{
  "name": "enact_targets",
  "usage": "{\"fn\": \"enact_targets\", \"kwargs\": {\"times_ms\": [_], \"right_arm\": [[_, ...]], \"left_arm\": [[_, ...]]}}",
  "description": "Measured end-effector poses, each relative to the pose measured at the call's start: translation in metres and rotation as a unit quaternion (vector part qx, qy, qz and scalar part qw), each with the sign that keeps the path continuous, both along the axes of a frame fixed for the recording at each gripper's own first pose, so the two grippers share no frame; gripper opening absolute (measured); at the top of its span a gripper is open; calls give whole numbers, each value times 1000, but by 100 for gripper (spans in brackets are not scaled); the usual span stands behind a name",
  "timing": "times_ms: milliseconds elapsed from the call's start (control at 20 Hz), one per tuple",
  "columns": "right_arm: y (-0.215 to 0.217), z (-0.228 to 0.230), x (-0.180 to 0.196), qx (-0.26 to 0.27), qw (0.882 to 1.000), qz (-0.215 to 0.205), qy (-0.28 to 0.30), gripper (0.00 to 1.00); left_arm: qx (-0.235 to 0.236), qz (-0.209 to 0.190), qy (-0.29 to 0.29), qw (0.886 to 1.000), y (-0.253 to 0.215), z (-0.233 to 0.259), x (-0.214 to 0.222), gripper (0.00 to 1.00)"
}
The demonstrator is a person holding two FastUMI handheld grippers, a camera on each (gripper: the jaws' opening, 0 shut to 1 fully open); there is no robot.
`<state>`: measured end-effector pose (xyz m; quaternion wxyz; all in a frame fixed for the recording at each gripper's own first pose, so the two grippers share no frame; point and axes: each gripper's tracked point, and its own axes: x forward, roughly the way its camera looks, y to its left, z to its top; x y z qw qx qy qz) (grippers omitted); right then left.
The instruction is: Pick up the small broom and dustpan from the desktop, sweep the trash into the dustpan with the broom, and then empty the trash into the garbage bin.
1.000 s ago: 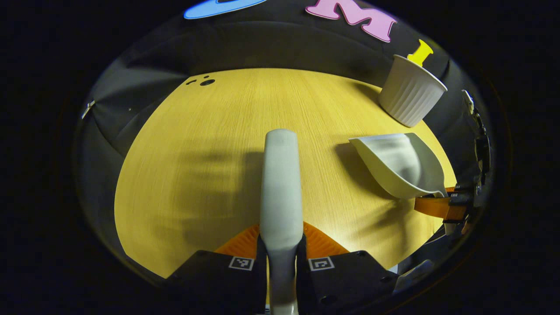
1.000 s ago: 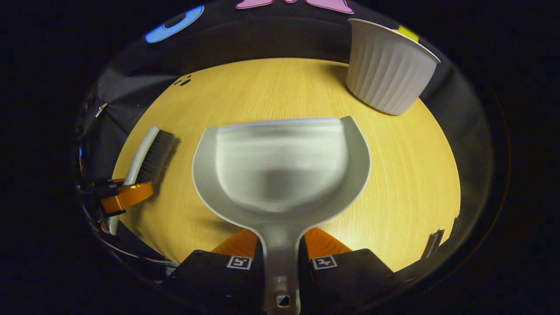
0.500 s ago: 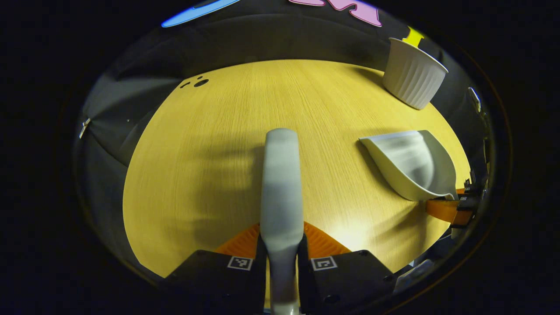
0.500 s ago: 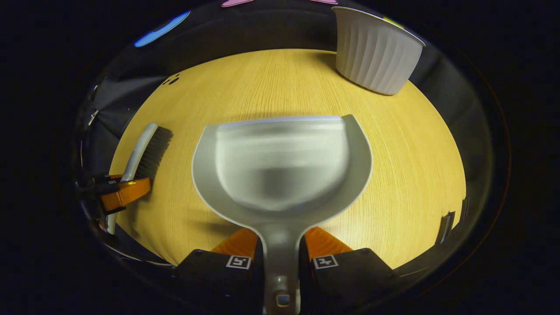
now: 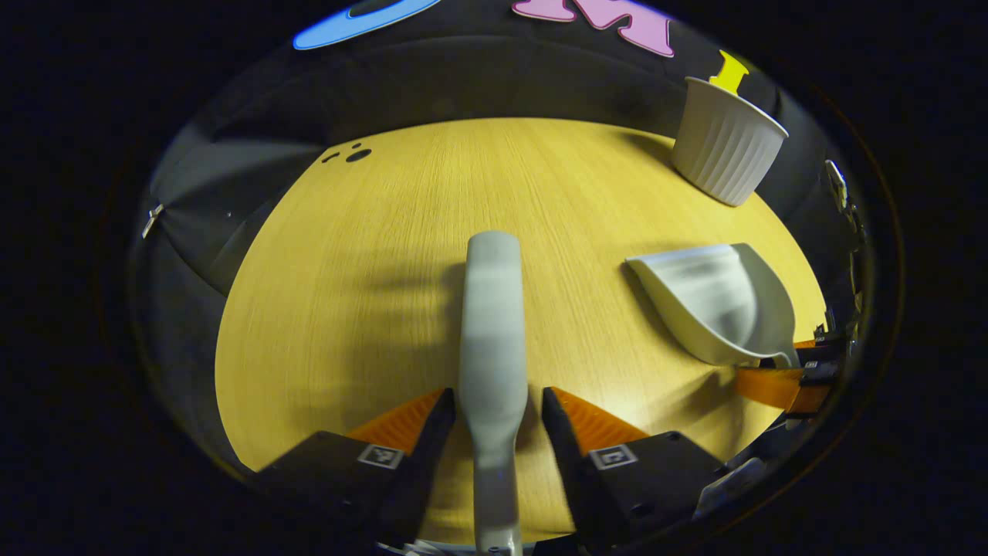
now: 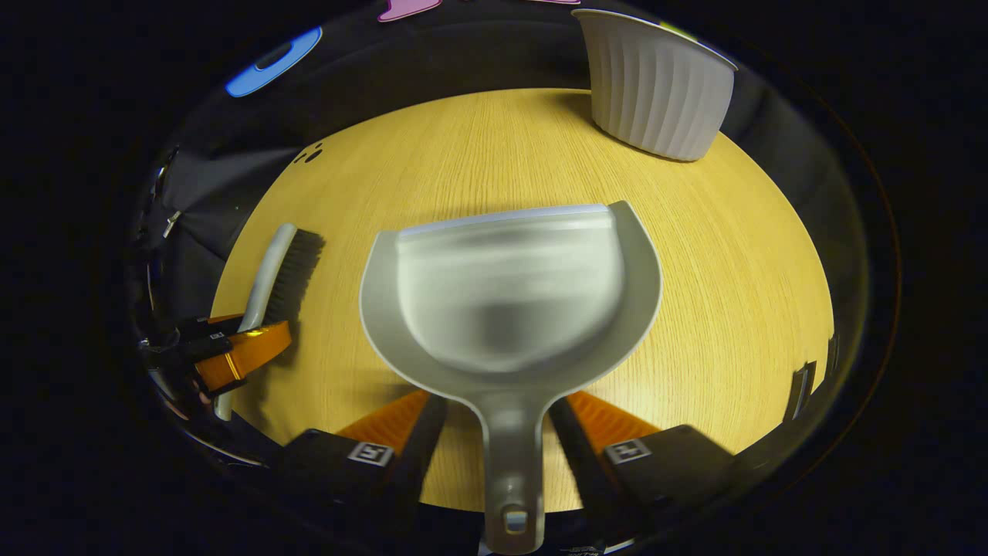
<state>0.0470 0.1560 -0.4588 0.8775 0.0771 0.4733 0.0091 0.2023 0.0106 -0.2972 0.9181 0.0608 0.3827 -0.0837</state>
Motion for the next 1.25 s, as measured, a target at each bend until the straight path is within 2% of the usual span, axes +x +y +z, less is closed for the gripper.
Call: {"fn": "enact_targets", "kwargs": {"times_ms": [50, 100, 150, 300, 550, 700, 900, 1100, 1250], "right_arm": [[-2, 6, 2, -4, 1000, 2, -6, 100], [-4, 10, 3, -10, 1000, 4, -13, 100], [-6, 18, 3, -19, 1000, 5, -22, 99], [-9, 48, -4, -37, 998, 14, -46, 99], [-16, 131, 7, -77, 985, 22, -156, 99], [-7, 187, 12, -72, 969, 24, -234, 99], [4, 254, 9, -80, 938, 31, -337, 99], [18, 295, -7, -67, 911, 36, -406, 100], [18, 295, -20, -81, 903, 44, -421, 100]], "left_arm": [[-9, -4, -6, 1000, -4, 17, -8, 88], [-16, -7, -11, 1000, -6, 13, -5, 99], [-18, -10, -19, 1000, -8, 21, -9, 96], [-10, -13, -63, 998, -5, 55, -25, 96], [-17, -10, -178, 984, -6, 138, -52, 96], [-33, -7, -243, 970, -7, 186, -70, 96], [-40, -19, -295, 954, -15, 234, -97, 96], [-46, 3, -366, 929, -15, 275, -122, 96], [-56, 25, -400, 914, -17, 285, -134, 96]]}}
